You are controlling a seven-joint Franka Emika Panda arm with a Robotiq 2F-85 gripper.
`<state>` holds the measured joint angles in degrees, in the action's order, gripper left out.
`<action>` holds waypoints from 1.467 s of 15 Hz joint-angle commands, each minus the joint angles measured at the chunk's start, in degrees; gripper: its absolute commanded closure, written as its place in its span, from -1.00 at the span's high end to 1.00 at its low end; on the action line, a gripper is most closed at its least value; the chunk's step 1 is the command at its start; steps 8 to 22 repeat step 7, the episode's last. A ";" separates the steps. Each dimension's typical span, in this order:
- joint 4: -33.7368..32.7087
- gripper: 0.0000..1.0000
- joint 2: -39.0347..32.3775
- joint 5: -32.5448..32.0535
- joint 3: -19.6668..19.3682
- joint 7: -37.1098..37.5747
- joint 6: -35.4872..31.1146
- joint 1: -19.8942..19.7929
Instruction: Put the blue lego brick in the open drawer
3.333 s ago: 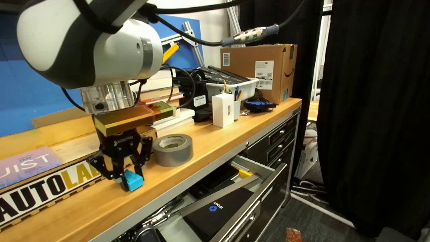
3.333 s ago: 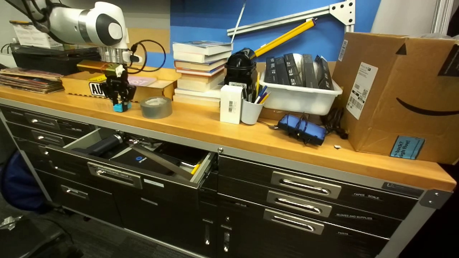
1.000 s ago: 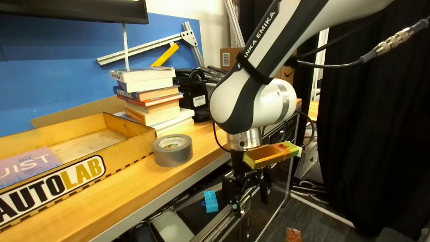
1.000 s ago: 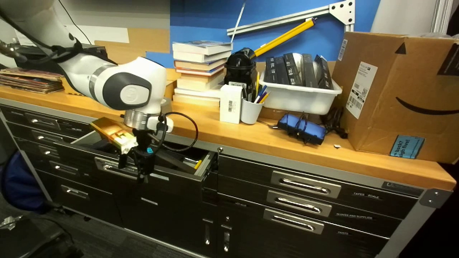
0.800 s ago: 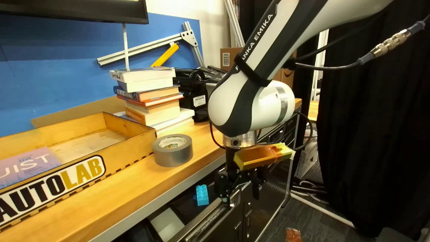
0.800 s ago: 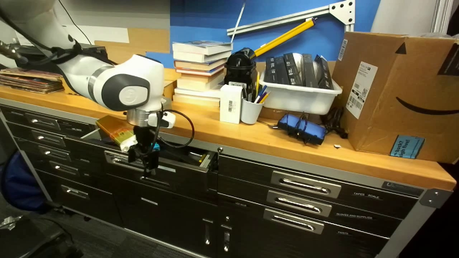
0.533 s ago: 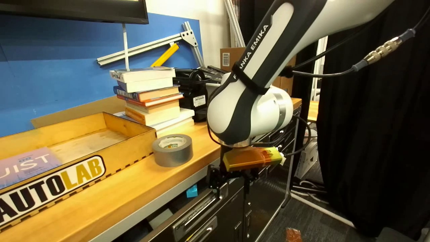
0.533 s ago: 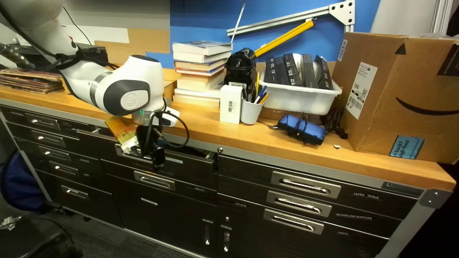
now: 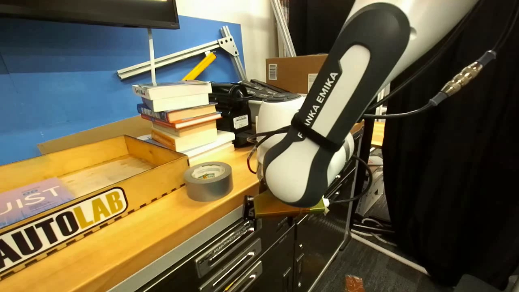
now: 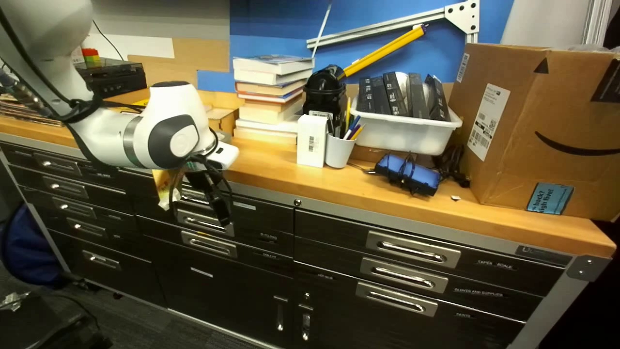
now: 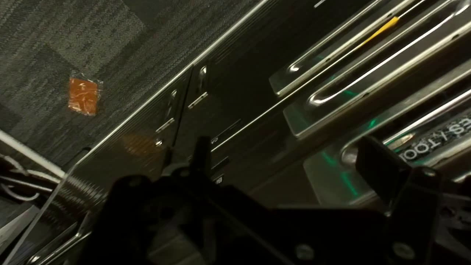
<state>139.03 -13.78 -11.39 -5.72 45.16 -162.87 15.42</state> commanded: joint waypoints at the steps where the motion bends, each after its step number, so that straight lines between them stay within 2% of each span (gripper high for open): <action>1: 3.56 1.00 7.21 -2.44 0.31 1.71 2.10 1.36; 2: 5.79 1.00 10.68 1.36 4.24 -5.92 3.81 -1.13; 3: 7.14 1.00 13.50 3.88 6.42 -10.12 4.83 -2.01; 5: 8.21 1.00 18.82 14.47 11.41 -18.61 8.85 -2.27; 6: 7.65 1.00 20.82 19.41 15.19 -21.04 10.62 -4.79; 7: 5.14 1.00 13.82 13.32 11.98 -15.53 7.83 -3.41; 22: 5.14 1.00 13.82 13.32 11.98 -15.53 7.83 -3.41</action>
